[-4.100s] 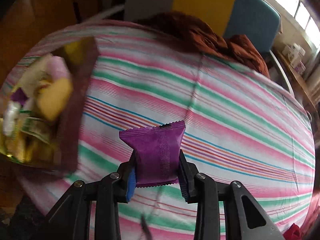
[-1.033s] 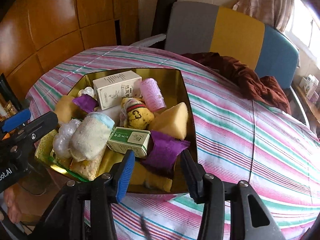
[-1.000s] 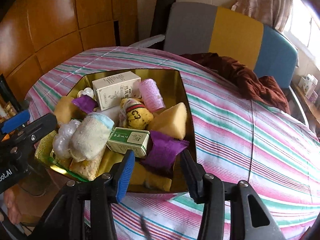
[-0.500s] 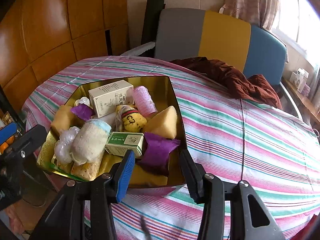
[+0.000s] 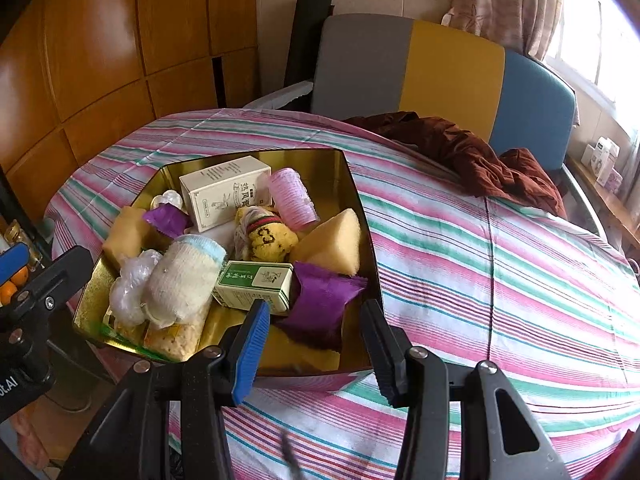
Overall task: Organize objects
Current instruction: 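Open both tools and withdraw them from the tray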
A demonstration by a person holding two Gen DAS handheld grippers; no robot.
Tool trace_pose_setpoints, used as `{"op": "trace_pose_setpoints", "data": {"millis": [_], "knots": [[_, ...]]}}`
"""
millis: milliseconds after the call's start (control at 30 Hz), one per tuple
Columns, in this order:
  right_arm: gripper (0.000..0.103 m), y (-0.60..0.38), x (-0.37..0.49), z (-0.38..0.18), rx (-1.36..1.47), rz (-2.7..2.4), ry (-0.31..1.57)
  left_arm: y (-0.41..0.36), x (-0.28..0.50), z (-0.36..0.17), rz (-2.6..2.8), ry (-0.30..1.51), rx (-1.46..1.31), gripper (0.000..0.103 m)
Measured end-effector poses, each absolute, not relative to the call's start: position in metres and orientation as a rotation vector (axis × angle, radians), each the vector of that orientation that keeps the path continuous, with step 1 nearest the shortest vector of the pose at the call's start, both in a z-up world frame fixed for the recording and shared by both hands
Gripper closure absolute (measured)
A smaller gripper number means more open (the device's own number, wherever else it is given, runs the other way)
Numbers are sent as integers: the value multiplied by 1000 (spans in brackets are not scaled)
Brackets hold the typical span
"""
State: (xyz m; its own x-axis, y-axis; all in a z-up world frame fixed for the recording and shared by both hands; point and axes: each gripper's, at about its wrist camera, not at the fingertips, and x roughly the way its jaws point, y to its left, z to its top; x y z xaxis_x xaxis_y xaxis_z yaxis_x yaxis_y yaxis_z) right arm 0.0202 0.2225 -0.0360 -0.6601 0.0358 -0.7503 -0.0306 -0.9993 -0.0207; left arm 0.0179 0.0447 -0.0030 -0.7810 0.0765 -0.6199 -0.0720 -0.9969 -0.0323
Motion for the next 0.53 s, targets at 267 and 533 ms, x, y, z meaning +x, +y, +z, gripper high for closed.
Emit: {"op": "trace_pose_setpoints", "data": {"millis": [267,533], "knots": [[55,222,18,-37,-1285,2828,-10,45,16,-5,2886,-17,-1014,0],[55,222,17,-40,-1293,2828,-3,43,14,-8,2888,-18,-1017,1]]}}
